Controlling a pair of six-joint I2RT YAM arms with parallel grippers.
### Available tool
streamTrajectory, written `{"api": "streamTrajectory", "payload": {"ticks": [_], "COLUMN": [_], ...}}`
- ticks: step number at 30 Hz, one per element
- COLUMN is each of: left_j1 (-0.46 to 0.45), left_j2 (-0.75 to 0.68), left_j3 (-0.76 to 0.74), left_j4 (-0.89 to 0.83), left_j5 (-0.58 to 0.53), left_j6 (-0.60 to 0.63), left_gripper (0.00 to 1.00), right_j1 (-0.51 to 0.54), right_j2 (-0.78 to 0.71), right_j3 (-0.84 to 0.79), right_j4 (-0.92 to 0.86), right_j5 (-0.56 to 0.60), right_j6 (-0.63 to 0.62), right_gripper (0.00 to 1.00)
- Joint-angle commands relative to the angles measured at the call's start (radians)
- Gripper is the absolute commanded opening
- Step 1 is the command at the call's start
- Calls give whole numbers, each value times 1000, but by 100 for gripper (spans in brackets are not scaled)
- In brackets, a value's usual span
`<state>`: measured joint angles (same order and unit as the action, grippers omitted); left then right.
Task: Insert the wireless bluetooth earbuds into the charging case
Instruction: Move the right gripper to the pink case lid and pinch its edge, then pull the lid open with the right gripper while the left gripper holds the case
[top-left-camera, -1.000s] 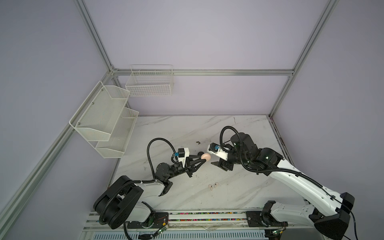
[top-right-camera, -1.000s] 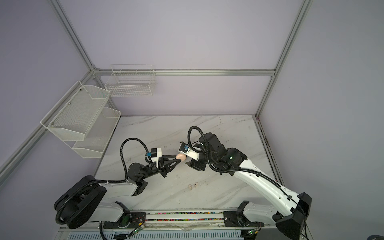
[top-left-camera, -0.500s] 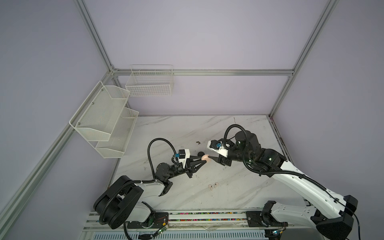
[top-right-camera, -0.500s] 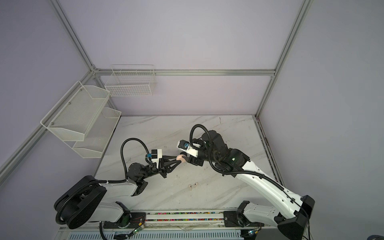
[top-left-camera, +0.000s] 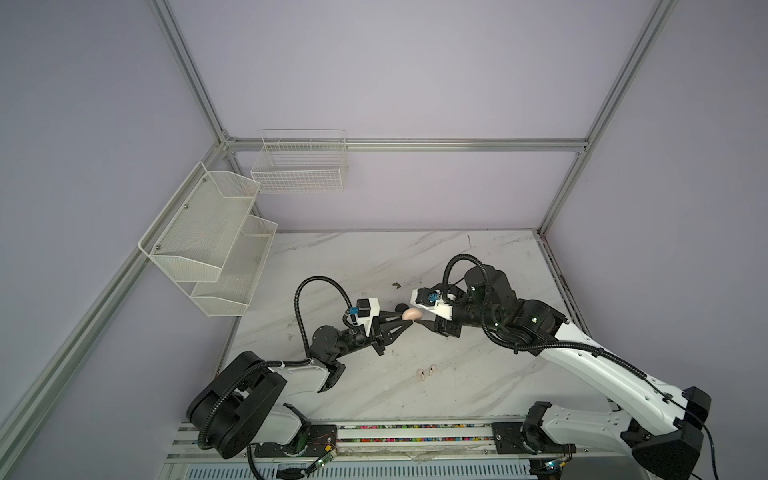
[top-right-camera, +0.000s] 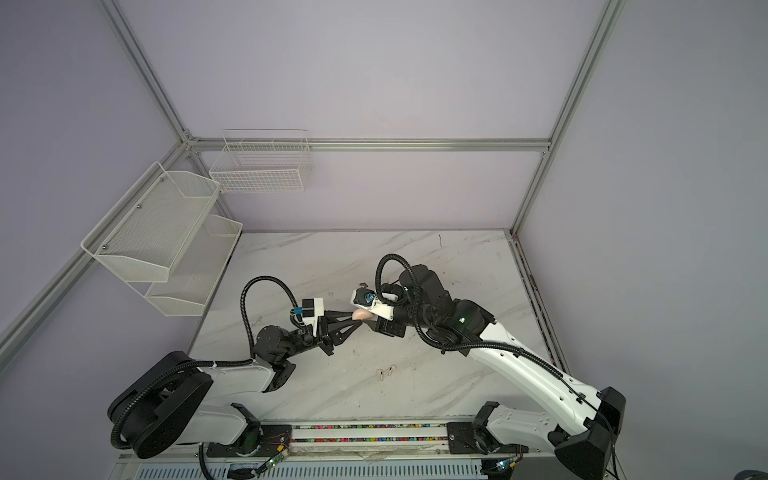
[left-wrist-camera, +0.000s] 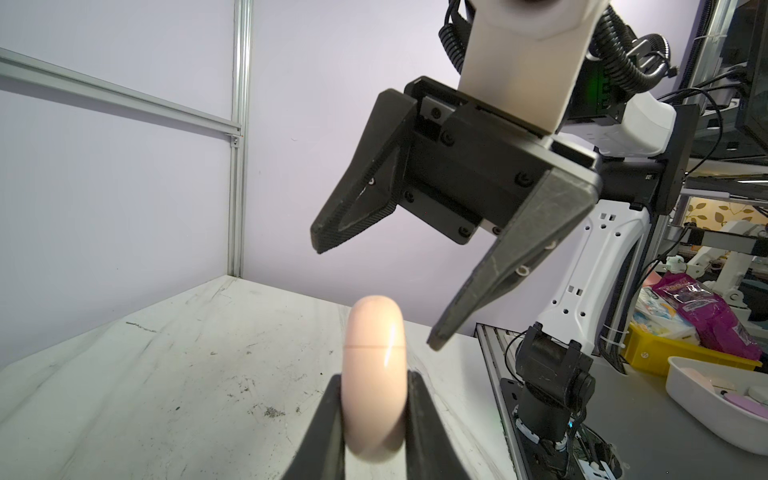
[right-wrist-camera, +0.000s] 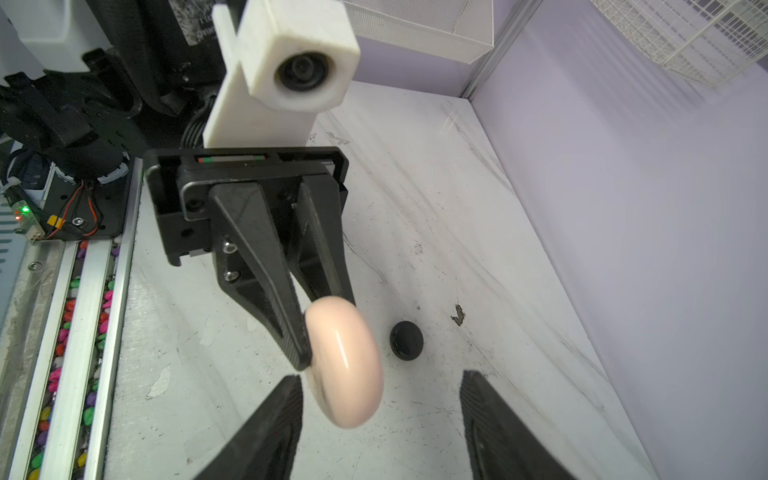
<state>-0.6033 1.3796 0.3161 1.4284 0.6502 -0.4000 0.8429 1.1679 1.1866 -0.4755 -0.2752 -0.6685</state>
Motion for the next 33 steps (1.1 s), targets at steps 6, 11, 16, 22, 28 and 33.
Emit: {"api": "streamTrajectory", "payload": {"ticks": [6, 11, 16, 22, 28, 33], "left_j1": [-2, -3, -3, -1, -2, -2], "left_j2": [-20, -23, -24, -24, -23, -19], "left_j3": [-10, -8, -13, -13, -14, -14], "left_j4": [74, 73, 74, 73, 73, 73], "left_j5": [21, 26, 29, 43, 45, 43], "left_j6": [13, 10, 10, 10, 9, 9], "left_gripper": [0, 0, 0, 0, 0, 0], "right_j1": [5, 5, 5, 5, 5, 5], "right_j2": [26, 33, 29, 16, 3, -15], "right_j3": [-13, -17, -19, -9, -6, -9], "right_j4": [39, 38, 42, 34, 25, 23], "right_j5": [34, 28, 50, 69, 79, 93], "right_j6": [-26, -28, -27, -25, -21, -22], "right_gripper": [61, 61, 61, 61, 60, 60]}}
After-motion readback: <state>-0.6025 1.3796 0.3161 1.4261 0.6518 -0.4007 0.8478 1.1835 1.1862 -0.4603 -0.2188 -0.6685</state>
